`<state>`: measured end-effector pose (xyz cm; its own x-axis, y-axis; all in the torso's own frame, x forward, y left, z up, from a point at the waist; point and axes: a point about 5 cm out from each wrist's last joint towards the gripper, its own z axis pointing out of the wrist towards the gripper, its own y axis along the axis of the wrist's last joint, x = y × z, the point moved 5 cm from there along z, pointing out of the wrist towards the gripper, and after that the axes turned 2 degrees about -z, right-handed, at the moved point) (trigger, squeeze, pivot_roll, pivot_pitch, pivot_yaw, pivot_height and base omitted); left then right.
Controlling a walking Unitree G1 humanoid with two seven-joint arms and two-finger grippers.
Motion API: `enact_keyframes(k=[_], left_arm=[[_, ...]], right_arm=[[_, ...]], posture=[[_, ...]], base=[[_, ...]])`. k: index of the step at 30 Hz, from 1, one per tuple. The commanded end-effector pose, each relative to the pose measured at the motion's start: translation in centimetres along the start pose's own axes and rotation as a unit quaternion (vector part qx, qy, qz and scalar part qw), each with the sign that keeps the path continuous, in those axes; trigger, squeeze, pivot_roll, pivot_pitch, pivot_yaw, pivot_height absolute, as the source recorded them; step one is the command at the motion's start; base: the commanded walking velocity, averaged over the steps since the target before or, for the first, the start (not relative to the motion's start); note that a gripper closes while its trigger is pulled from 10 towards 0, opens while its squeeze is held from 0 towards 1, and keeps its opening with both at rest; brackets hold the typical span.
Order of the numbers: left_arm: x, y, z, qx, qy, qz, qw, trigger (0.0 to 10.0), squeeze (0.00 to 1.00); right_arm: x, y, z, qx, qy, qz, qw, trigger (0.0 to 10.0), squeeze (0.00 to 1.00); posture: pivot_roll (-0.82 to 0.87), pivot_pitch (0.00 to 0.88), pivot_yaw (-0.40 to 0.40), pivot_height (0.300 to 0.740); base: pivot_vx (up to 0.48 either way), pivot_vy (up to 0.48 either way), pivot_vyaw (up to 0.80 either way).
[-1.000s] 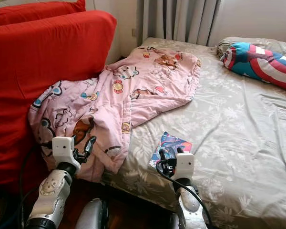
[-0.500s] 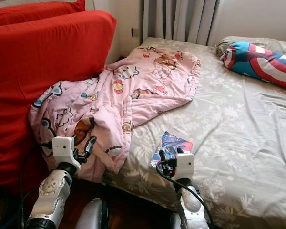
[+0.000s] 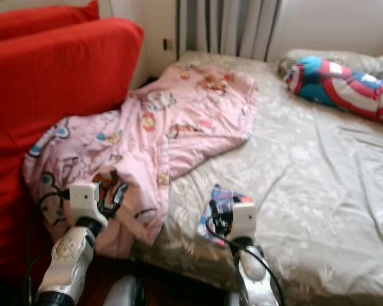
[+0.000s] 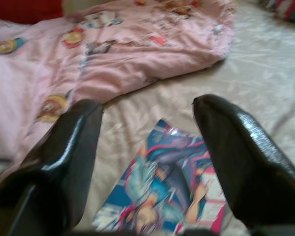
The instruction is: Clean up the room
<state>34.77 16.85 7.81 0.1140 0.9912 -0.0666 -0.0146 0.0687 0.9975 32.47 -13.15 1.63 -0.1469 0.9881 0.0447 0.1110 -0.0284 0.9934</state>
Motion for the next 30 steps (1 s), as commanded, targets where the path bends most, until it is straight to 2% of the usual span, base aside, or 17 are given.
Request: enact_keyframes(k=[1, 11, 21, 23, 30], left_arm=[[0.1, 0.0, 0.0, 0.004, -0.001, 0.002, 1.0, 10.0, 0.0], [0.0, 0.0, 0.1, 0.003, -0.003, 0.002, 1.0, 10.0, 0.0], [-0.4, 0.2, 0.2, 0.002, -0.013, -0.002, 1.0, 10.0, 0.0], [-0.7, 0.7, 0.6, -0.002, -0.026, -0.001, 1.0, 10.0, 0.0], [-0.9, 1.3, 1.1, -0.005, -0.035, 0.0, 0.999, 10.0, 0.0]], right_arm=[[0.2, 0.0, 0.1, 0.0, 0.002, 0.001, 1.0, 10.0, 0.0], [0.4, 0.1, 0.3, 0.001, 0.003, 0.003, 1.0, 10.0, 0.0], [0.4, -1.3, 0.7, 0.046, 0.003, 0.027, 0.999, 10.0, 0.0], [0.4, -1.8, 1.3, 0.071, -0.003, 0.047, 0.996, 10.0, 0.0], [0.4, -1.9, 2.4, 0.102, -0.017, 0.062, 0.993, 10.0, 0.0]], posture=[[-0.04, 0.032, -0.01, 0.612], [-0.04, 0.032, -0.009, 0.612], [-0.04, 0.043, -0.006, 0.612], [-0.02, 0.056, -0.004, 0.612], [0.0, 0.079, 0.004, 0.612]], base=[[0.36, 0.0, 0.0], [0.364, 0.0, 0.0], [0.0, 0.0, 0.0], [0.0, 0.0, 0.0], [0.0, 0.0, 0.0]])
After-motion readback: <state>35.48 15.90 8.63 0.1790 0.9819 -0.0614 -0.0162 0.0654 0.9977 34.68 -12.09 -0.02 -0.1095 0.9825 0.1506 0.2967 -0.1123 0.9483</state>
